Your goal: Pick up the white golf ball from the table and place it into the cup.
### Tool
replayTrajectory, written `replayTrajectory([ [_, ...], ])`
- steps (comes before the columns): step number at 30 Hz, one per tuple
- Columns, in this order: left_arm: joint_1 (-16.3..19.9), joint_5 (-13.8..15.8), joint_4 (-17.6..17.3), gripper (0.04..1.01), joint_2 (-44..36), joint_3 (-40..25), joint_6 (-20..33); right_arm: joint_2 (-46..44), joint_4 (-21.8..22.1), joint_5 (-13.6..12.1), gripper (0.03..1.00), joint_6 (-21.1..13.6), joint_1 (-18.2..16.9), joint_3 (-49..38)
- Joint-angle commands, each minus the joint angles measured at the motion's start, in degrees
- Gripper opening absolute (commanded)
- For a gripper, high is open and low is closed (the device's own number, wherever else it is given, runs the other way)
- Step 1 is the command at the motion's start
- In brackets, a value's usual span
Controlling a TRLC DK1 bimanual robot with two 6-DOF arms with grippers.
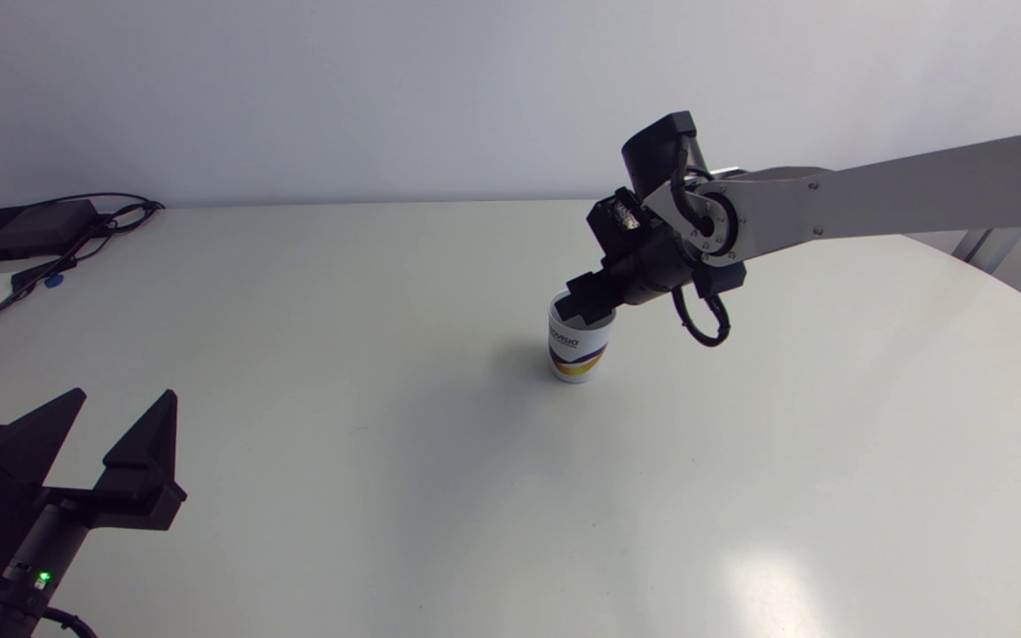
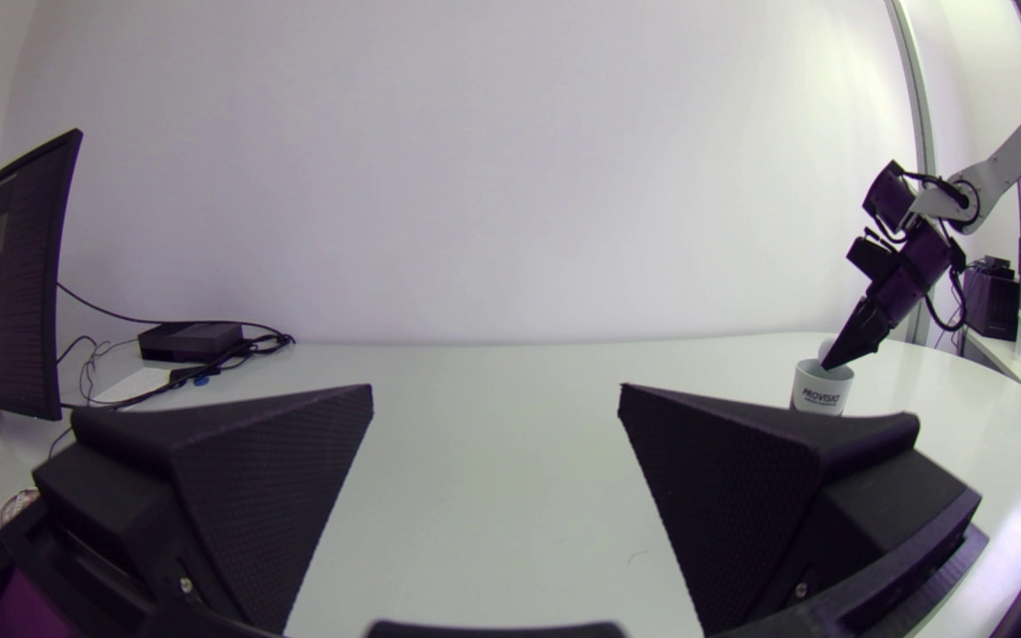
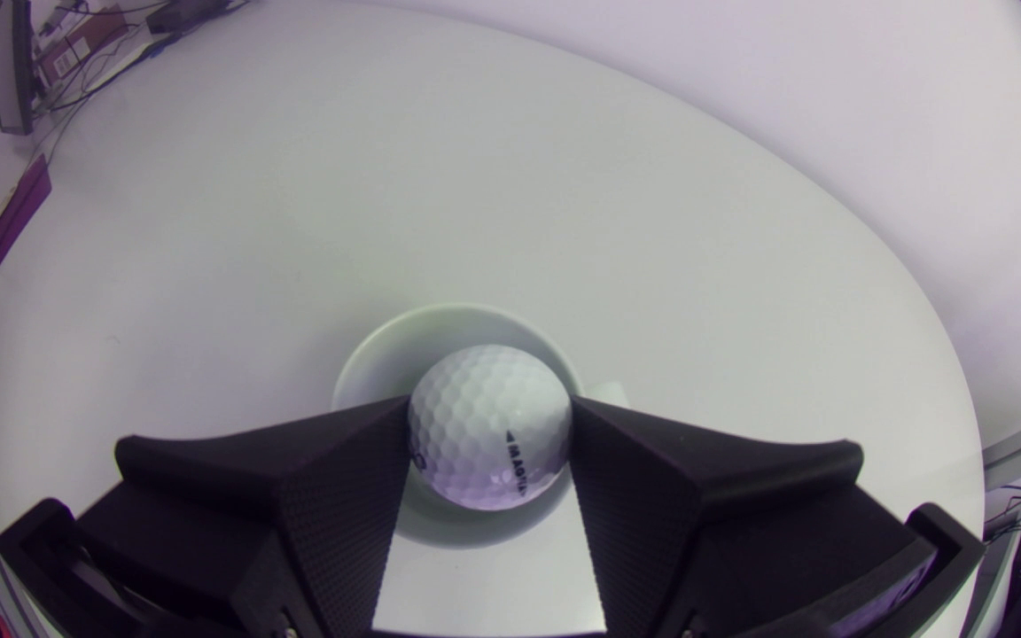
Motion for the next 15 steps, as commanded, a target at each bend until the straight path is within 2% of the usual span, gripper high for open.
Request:
replayTrajectory([
  [1, 0.41, -0.18, 0.08, 0.992, -0.93, -1.23, 0.11, 1.66, 0.83, 0.44, 0.382, 0.25, 0.89, 1.80],
  [11, 0.41, -0.18, 0.08, 0.992, -0.93, -1.23, 0.11, 4.20, 1.10, 0.88, 0.393, 0.25, 1.68, 2.24],
  [15, 0.41, -0.18, 0.08, 0.992, -0.93, -1.23, 0.11, 4.56, 1.10, 1.49, 0.443, 0.16, 1.68, 2.33],
])
